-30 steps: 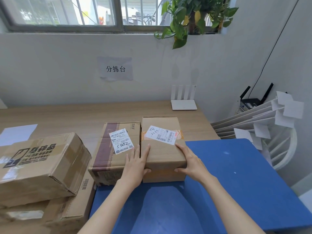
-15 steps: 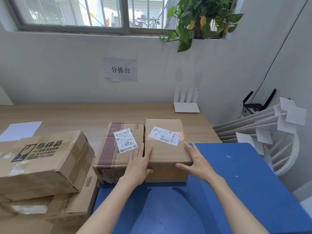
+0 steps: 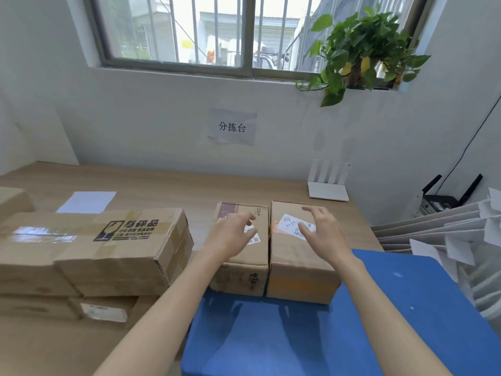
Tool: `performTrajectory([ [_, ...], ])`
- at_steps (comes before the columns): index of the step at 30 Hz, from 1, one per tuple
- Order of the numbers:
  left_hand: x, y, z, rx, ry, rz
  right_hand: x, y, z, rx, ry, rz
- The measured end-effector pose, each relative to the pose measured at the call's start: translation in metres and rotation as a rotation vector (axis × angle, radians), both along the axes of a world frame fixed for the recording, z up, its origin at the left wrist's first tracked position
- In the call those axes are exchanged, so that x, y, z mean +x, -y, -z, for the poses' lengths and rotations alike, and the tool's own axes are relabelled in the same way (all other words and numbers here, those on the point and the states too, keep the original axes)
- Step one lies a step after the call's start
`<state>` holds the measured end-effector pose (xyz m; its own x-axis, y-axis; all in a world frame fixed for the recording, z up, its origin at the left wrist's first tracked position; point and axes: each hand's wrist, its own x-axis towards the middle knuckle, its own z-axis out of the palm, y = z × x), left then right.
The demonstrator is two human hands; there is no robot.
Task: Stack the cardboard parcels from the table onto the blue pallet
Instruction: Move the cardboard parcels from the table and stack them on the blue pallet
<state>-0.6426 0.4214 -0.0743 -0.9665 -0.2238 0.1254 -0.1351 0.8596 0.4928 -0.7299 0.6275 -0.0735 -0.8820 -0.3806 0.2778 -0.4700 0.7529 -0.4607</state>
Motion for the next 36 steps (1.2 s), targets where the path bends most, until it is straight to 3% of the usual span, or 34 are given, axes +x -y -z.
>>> performTrajectory([
  [8, 0.082, 0.107, -0.052, -0.036, -0.204, -0.174, 0.070, 0.141, -0.042, -0.025, -0.045, -0.048],
  [24, 0.346, 0.421, -0.082, -0.082, -0.125, -0.462, 0.297, 0.507, -0.056, -0.161, 0.037, -0.378],
  [36, 0.456, 0.640, -0.047, -0.123, -0.032, -0.709, 0.379, 0.741, -0.034, -0.089, 0.064, -0.607],
])
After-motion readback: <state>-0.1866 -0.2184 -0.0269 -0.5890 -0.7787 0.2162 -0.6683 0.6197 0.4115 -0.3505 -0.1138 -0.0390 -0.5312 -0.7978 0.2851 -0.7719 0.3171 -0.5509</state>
